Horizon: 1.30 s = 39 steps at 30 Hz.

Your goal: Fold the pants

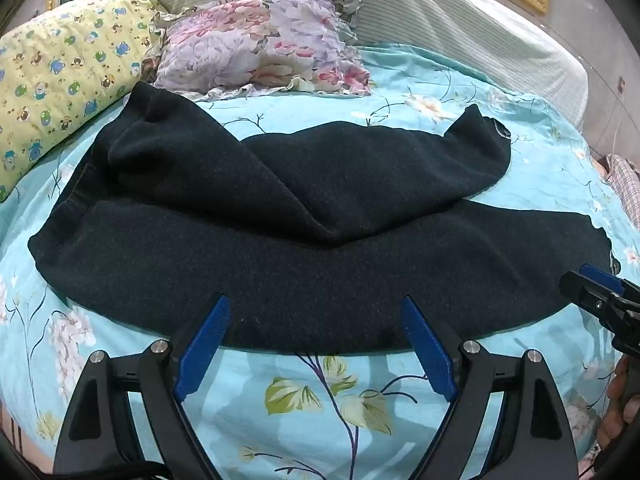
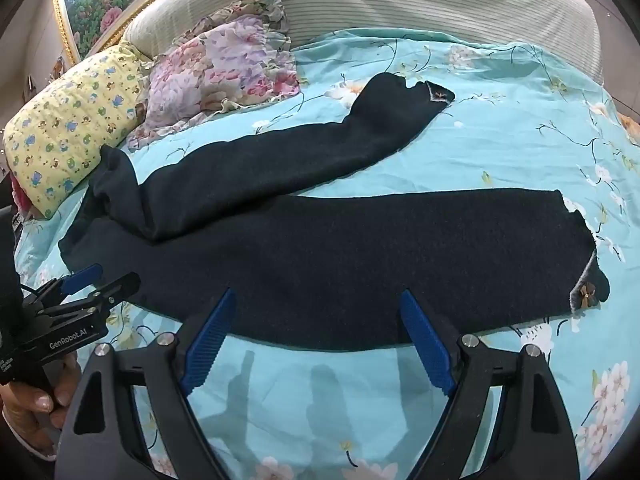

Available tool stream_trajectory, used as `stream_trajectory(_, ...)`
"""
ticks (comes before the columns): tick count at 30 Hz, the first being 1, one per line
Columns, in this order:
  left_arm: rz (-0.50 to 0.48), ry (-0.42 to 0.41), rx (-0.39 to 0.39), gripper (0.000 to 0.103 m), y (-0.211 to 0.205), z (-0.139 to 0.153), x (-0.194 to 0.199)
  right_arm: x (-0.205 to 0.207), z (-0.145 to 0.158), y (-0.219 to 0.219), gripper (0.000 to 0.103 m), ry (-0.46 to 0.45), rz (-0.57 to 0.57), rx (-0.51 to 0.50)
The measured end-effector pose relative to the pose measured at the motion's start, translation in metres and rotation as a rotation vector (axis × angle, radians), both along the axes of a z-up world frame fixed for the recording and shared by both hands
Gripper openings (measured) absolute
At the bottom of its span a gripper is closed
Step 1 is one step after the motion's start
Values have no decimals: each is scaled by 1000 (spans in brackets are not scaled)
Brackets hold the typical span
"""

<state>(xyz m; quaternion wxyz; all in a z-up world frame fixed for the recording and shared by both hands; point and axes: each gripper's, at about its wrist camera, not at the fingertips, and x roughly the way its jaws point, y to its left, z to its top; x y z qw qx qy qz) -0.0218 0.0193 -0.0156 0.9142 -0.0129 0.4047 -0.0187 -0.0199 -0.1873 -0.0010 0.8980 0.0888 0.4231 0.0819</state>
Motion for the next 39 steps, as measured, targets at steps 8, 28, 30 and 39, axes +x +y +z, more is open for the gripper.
stream_trajectory(8,-4,2,4,88,-2,0,0,0,3,-1,84,-5,-5,2)
stream_trajectory(28,-23,-5,1,88,0,3,0,0,5,5,84,-15,1,2)
stream_trajectory(30,-29,-9,2,88,-1,4,0,0,5,5,84,-7,1,-2)
stream_trajectory(39,-96,-19,24,88,-14,9,4,5,12,-7,84,25,-20,0)
